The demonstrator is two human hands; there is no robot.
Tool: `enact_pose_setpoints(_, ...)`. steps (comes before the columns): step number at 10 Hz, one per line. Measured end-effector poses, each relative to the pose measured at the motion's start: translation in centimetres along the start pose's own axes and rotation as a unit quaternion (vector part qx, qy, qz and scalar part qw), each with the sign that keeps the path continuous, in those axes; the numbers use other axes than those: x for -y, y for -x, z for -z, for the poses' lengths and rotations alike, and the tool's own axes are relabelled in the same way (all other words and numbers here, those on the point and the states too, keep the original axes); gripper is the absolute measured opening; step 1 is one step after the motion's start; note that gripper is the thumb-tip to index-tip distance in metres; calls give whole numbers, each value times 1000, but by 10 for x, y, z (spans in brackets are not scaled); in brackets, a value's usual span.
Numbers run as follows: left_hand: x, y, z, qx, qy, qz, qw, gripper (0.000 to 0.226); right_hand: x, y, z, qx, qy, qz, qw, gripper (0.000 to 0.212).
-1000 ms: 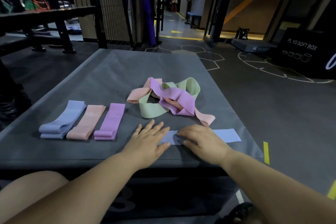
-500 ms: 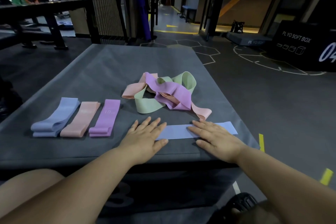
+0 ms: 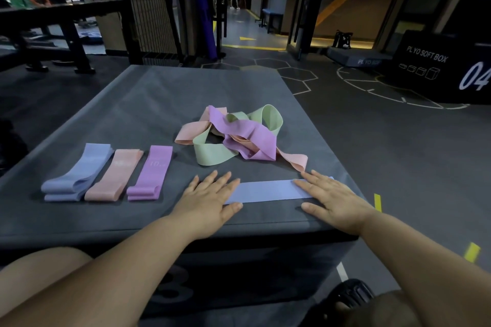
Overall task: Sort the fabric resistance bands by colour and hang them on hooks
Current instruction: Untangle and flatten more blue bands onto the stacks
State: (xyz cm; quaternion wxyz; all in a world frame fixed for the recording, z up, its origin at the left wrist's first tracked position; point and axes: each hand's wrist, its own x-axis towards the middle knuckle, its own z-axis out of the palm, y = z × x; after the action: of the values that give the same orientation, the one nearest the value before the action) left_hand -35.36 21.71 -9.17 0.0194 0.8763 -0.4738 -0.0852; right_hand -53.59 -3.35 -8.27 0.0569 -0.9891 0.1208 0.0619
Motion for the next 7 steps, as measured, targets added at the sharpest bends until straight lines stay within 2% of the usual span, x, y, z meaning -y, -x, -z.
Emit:
enact_pose_setpoints(1,0,0,0,1,1,0,1000,60,1,0,2,5,-1,-7,1000,110)
enact_pose_setpoints(2,0,0,1,3,2,-1,1000,60,4,0,3,12,-7,-12,1000,102)
enact_pose_setpoints(3,0,0,1,4,3,1,1000,61,6,-2,6,-1,-6,-19,1000,67)
enact_pose_setpoints(4,0,0,3,-1,25,1,1000,60,8,-6,9,-63,11,-15,998,49)
enact_pose_setpoints(5,1,0,8,-24,82,14,996,59,22,-12,18,-158,14,0,987,41)
enact_pose_setpoints(6,4,2,14,-98,113,68,986,49,42,-21,25,-191,-7,25,981,28)
enact_pose_setpoints(7,8,6,21,-130,74,128,980,40,62,-32,27,-192,-36,52,979,22)
